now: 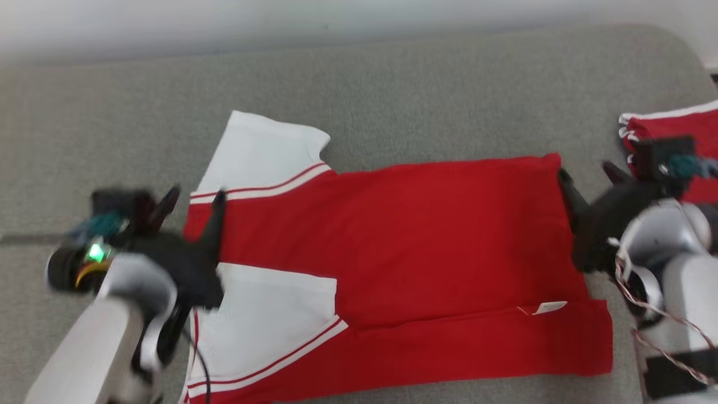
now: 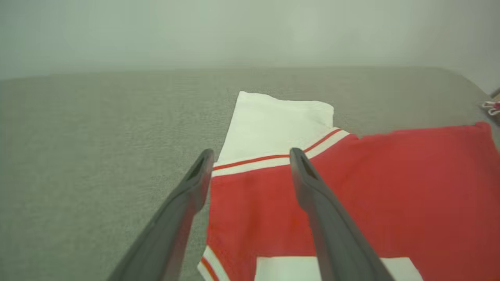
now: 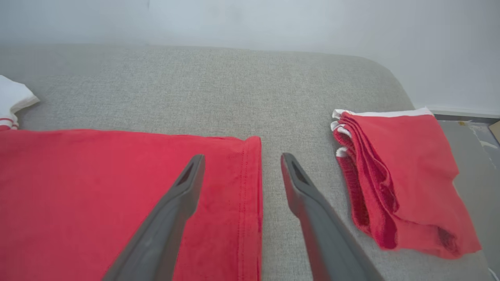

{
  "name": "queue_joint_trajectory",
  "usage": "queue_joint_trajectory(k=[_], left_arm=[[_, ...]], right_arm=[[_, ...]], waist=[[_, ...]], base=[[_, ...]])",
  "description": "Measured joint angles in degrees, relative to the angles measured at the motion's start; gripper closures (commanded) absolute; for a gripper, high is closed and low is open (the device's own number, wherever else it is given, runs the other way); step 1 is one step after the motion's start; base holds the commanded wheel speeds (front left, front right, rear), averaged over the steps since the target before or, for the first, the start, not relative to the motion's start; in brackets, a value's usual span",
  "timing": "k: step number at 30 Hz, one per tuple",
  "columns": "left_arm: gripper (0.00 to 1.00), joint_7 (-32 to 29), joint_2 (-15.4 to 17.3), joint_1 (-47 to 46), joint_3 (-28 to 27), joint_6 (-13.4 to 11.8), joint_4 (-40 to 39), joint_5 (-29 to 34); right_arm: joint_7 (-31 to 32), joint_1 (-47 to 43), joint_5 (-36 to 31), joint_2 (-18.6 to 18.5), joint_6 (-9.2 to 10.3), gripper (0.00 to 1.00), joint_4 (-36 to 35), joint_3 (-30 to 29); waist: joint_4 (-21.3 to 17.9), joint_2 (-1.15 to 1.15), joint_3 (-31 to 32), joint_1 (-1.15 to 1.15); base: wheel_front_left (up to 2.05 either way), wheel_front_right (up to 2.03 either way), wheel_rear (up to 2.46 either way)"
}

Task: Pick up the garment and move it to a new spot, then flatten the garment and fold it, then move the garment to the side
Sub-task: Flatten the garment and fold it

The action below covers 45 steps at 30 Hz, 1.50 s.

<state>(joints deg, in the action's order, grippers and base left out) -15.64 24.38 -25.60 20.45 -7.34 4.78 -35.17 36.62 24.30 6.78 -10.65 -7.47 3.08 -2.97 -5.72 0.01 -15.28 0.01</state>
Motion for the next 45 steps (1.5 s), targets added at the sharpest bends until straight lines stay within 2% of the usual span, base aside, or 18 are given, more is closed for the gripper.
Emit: queue_joint_trajectory(k=[3, 11, 18, 26, 27, 28, 29, 30, 33, 39, 45], left_arm=[[0.0, -1.3, -2.5, -9.6, 3.0, 1.1, 7.4, 2.8], [0.0, -4.2, -4.1, -27.9, 9.1, 6.3, 25.6, 9.1], [0.0, -4.6, -3.7, -36.6, 9.1, 6.1, 35.7, 11.0], [0.0, -4.9, -3.2, -39.3, 7.3, 5.6, 39.4, 9.5], [0.16, -5.4, -3.2, -39.4, 7.3, 5.7, 39.6, 9.3], [0.57, -5.4, -3.2, -39.4, 7.3, 5.7, 39.6, 9.3], [0.69, -5.9, -3.3, -39.6, 7.4, 5.9, 39.8, 8.8], [1.0, -6.5, -3.4, -39.8, 7.4, 6.3, 40.0, 8.5], [1.0, -7.7, -3.8, -40.2, 7.2, 7.3, 40.4, 7.3], [1.0, -7.7, -3.8, -40.1, 6.6, 7.8, 40.4, 5.8], [1.0, -8.2, -2.3, -39.9, 6.1, 8.3, 39.7, 4.7]], right_arm=[[-0.4, 5.3, -0.4, -0.3, 0.0, 0.0, 4.1, 3.5], [-2.0, 15.0, -0.7, -1.3, 0.0, 0.0, 10.8, 10.2], [-2.9, 18.6, -0.2, -2.4, 0.0, 0.0, 13.1, 11.7], [-3.4, 20.3, 0.1, -2.8, 0.0, 0.0, 14.5, 11.8], [-3.3, 20.3, 0.1, -2.8, 0.0, 0.0, 14.5, 12.0], [-3.3, 20.3, 0.1, -2.8, 0.0, 0.0, 14.5, 12.0], [-3.1, 20.3, 0.2, -2.8, 0.0, 0.0, 14.7, 12.3], [-2.7, 20.3, 0.4, -2.8, 0.0, 0.0, 14.9, 12.5], [-1.5, 20.4, 0.7, -3.0, 0.0, 0.0, 15.3, 12.8], [1.0, 21.4, 0.3, -3.6, 0.0, 0.0, 15.8, 12.4], [2.2, 21.5, -0.2, -4.0, 0.0, 0.0, 16.7, 11.2]], waist=[[-0.3, 0.0, -2.6, 0.0], [-2.1, 0.0, -9.4, 0.01], [-4.8, 0.01, -14.1, 0.0], [-6.3, 0.0, -15.8, -0.01], [-6.3, 0.0, -15.9, -0.01], [-6.3, 0.0, -15.9, -0.01], [-6.3, 0.0, -16.0, -0.02], [-6.2, 0.0, -16.0, -0.02], [-6.1, 0.0, -15.9, -0.02], [-5.8, 0.0, -15.7, -0.02], [-5.5, 0.0, -15.2, -0.02]], base=[[0.0, 0.0, 0.0], [0.0, 0.0, 0.0], [0.0, 0.0, 0.0], [0.0, 0.0, 0.0], [0.0, 0.0, 0.0], [0.0, 0.0, 0.0], [0.0, 0.0, 0.0], [0.0, 0.0, 0.0], [0.0, 0.0, 0.0], [0.0, 0.0, 0.0], [0.0, 0.0, 0.0]])
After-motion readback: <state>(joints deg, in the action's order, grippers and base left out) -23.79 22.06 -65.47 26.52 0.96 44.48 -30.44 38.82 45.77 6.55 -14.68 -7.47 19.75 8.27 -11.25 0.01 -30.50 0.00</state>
